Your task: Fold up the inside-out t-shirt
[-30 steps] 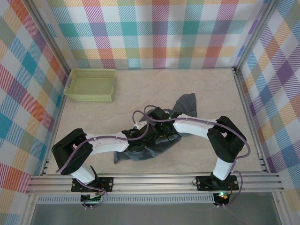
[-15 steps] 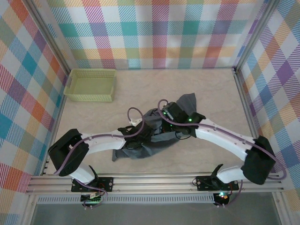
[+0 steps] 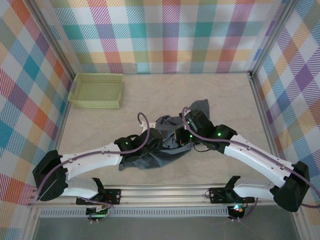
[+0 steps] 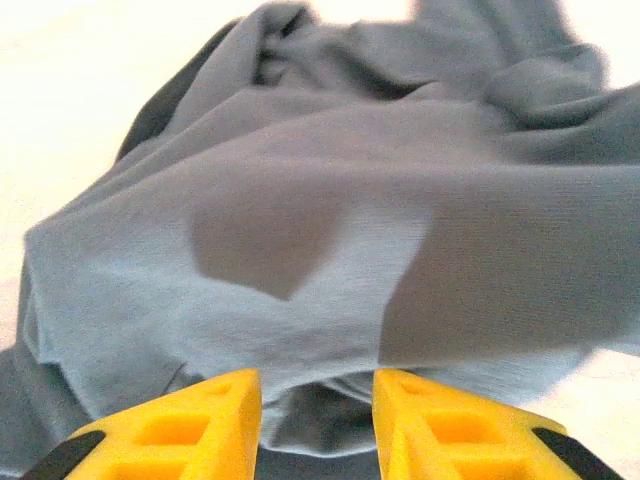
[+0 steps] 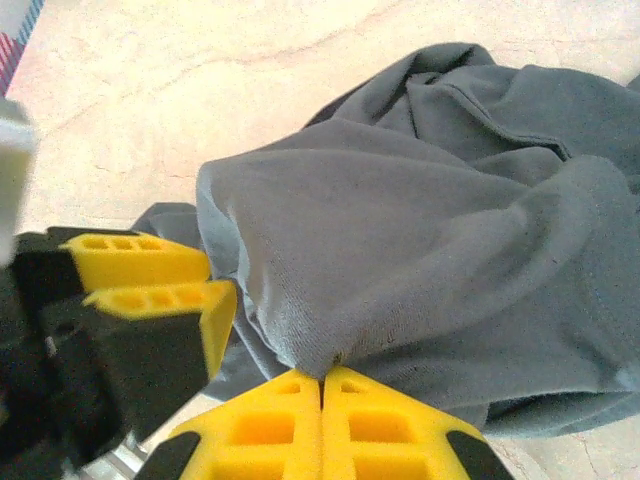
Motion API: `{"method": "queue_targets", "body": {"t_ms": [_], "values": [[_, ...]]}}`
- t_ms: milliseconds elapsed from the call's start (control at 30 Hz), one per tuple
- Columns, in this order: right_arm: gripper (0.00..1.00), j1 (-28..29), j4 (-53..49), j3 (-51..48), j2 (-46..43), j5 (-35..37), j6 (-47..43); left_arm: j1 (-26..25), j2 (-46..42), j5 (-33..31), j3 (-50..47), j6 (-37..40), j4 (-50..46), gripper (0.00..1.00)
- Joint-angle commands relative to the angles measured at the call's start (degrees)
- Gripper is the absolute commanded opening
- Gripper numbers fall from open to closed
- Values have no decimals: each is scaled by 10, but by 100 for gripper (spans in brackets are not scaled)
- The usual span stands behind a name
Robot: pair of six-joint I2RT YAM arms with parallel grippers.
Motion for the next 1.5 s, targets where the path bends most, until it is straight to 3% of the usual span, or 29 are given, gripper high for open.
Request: {"method": "queue_targets", "body": {"t_ms": [0, 167, 300, 533, 833, 1067, 1367, 1467], "values": [[0, -1, 2, 27, -4, -19, -9, -33, -22, -41, 27, 64, -12, 36], [0, -1, 5, 33, -6, -28, -6, -66, 11, -27, 52, 97, 6, 37], [0, -1, 5, 35, -11, -35, -3, -67, 46, -26, 62, 83, 9, 47], [0, -1, 27, 16, -19, -53, 4, -51, 93, -25, 58, 42, 63, 53], [0, -2, 0, 3, -18, 7, 13, -33, 83, -53, 52, 31, 41, 25], [0, -5, -23, 11, 19, 54, 8, -34, 47, -31, 28, 34, 45, 8], [0, -6, -12, 11, 35, 42, 6, -33, 18, -19, -5, 39, 58, 11], [0, -6, -8, 9, 38, 34, 8, -33, 19, -12, -7, 40, 69, 20]]}}
